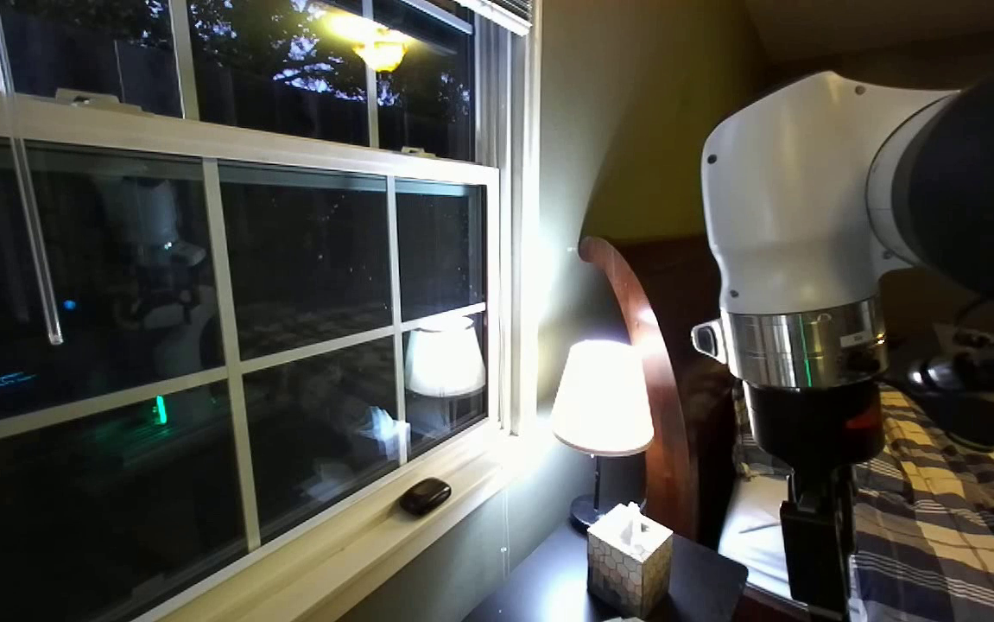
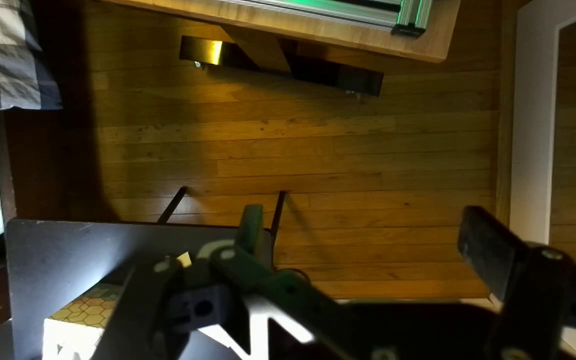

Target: Put the tissue box on the windowsill.

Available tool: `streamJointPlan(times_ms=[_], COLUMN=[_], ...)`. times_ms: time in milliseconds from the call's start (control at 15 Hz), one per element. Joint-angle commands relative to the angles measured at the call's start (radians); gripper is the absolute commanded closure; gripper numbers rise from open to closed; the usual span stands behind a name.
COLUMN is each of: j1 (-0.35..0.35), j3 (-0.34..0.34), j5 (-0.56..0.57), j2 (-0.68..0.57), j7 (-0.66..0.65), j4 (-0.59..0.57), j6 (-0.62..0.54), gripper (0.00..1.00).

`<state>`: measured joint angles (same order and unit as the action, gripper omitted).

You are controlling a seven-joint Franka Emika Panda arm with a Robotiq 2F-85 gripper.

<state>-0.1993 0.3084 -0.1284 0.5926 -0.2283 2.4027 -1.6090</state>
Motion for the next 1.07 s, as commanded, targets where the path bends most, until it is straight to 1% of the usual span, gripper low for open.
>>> streamJointPlan(times_ms=[0, 133, 200, 467, 733, 867, 1000], j1=[0.003, 0.025, 0.044, 0.105, 0.168, 0.190, 0.198], j3=[-0.018, -0.039, -0.050, -0.152, -0.259, -0.290, -0.324], j5=[0.014, 0.032, 0.059, 0.092, 0.073, 0.071, 0.057], j2=[-0.014, -0.030, -0.032, -0.103, -0.232, -0.318, -0.411], j7=[0.012, 0.023, 0.023, 0.085, 0.155, 0.169, 0.219], j4=[-0.002, 0.005, 0.016, 0.039, 0.046, 0.032, -0.004], j6=[-0.029, -0.112, -0.175, -0.363, -0.586, -0.683, -0.733], gripper=[0.00, 0.00, 0.00, 0.00, 0.00, 0.00, 0.00])
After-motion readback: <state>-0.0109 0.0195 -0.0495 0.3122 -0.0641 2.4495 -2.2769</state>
